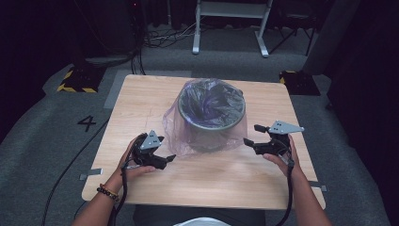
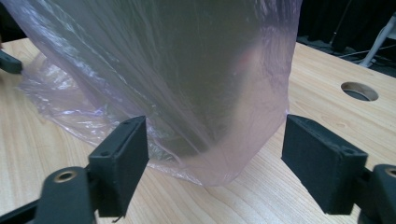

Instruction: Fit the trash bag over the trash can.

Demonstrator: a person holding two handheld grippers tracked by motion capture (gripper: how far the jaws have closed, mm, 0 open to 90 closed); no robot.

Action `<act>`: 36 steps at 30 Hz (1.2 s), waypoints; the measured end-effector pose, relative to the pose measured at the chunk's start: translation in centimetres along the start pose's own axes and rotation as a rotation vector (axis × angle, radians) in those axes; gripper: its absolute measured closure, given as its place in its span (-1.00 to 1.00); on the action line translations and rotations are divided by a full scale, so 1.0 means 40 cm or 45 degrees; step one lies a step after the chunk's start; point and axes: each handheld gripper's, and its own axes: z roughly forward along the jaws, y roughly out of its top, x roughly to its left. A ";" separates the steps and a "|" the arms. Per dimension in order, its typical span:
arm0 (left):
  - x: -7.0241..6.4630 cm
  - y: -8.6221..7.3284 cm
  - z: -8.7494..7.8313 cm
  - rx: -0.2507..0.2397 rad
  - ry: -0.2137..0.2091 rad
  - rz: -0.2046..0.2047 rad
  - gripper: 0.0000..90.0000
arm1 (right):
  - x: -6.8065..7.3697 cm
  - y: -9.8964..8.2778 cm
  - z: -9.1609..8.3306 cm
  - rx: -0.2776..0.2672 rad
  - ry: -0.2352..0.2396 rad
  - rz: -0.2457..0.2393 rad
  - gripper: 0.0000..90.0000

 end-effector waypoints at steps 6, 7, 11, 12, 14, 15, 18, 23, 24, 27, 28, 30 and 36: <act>0.008 -0.021 0.013 0.046 0.000 -0.012 -0.65 | 0.002 0.010 -0.011 -0.006 -0.033 -0.008 -0.51; 0.009 -0.025 0.017 0.058 -0.003 -0.025 -0.65 | 0.004 0.013 -0.013 -0.004 -0.044 -0.014 -0.50; 0.011 -0.035 0.029 0.101 0.001 -0.017 -0.64 | 0.009 0.026 -0.020 -0.015 -0.053 -0.030 -0.49; 0.012 -0.041 0.034 0.119 0.007 -0.016 -0.64 | 0.012 0.033 -0.022 -0.016 -0.064 -0.040 -0.49; 0.014 -0.048 0.038 0.137 0.001 -0.017 -0.64 | 0.012 0.039 -0.026 -0.026 -0.060 -0.046 -0.49; 0.014 -0.048 0.038 0.137 0.001 -0.017 -0.64 | 0.012 0.039 -0.026 -0.026 -0.060 -0.046 -0.49; 0.017 -0.064 0.046 0.183 -0.008 -0.022 -0.64 | 0.013 0.053 -0.033 -0.046 -0.066 -0.050 -0.49; 0.023 -0.073 0.049 0.192 -0.012 -0.032 -0.64 | 0.013 0.070 -0.040 -0.061 -0.063 -0.062 -0.49; 0.026 -0.075 0.050 0.186 -0.016 -0.044 -0.65 | 0.012 0.078 -0.042 -0.066 -0.068 -0.058 -0.50; 0.031 -0.078 0.051 0.182 -0.027 -0.055 -0.65 | 0.012 0.087 -0.045 -0.076 -0.069 -0.064 -0.51; 0.036 -0.082 0.052 0.175 -0.043 -0.071 -0.66 | 0.012 0.090 -0.045 -0.080 -0.074 -0.069 -0.51; 0.038 -0.083 0.052 0.171 -0.049 -0.076 -0.66 | 0.013 0.095 -0.045 -0.090 -0.081 -0.074 -0.52; 0.038 -0.084 0.052 0.171 -0.050 -0.084 -0.66 | 0.018 0.113 -0.046 -0.092 -0.107 -0.087 -0.50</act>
